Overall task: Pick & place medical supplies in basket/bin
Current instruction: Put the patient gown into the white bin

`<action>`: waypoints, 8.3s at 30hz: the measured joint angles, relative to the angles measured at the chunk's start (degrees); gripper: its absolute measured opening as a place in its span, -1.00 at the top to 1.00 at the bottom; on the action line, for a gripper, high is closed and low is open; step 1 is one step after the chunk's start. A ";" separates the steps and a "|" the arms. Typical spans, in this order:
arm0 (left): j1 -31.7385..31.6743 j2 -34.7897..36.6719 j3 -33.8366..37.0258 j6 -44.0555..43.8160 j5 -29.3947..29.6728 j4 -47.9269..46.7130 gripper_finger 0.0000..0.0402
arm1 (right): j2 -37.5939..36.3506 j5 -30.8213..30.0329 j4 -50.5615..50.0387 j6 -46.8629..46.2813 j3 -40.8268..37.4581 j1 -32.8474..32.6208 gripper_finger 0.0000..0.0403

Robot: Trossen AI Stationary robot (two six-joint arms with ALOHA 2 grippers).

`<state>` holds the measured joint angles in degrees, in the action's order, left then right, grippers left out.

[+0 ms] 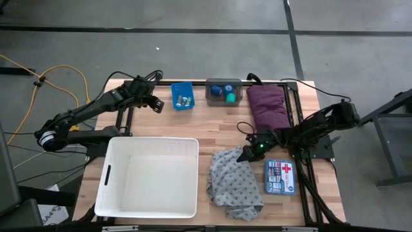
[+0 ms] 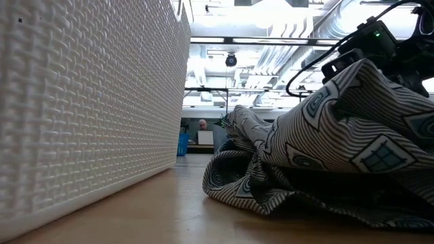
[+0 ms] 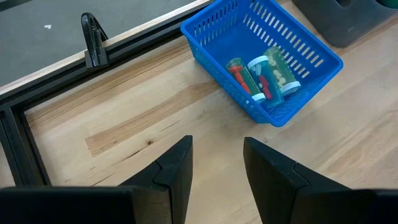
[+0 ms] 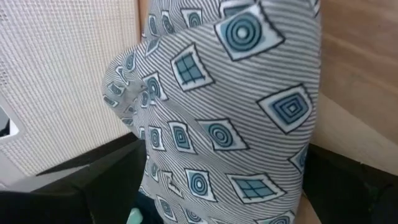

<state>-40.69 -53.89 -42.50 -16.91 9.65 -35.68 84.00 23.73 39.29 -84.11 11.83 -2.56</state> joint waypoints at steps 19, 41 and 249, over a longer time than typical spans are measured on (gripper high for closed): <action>-0.02 0.00 0.00 0.00 0.00 0.04 0.32 | 9.46 0.53 2.79 1.84 5.76 -1.94 -0.90; -0.02 0.01 0.00 0.00 0.00 0.04 0.32 | 11.07 1.05 3.23 3.17 6.35 -1.95 -0.06; -0.02 0.02 0.00 0.00 0.00 0.22 0.32 | 25.32 -1.28 -36.18 62.90 99.35 1.06 0.78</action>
<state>-40.71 -53.87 -42.50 -16.91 9.65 -35.46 109.32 22.45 3.10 -21.21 111.18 -1.50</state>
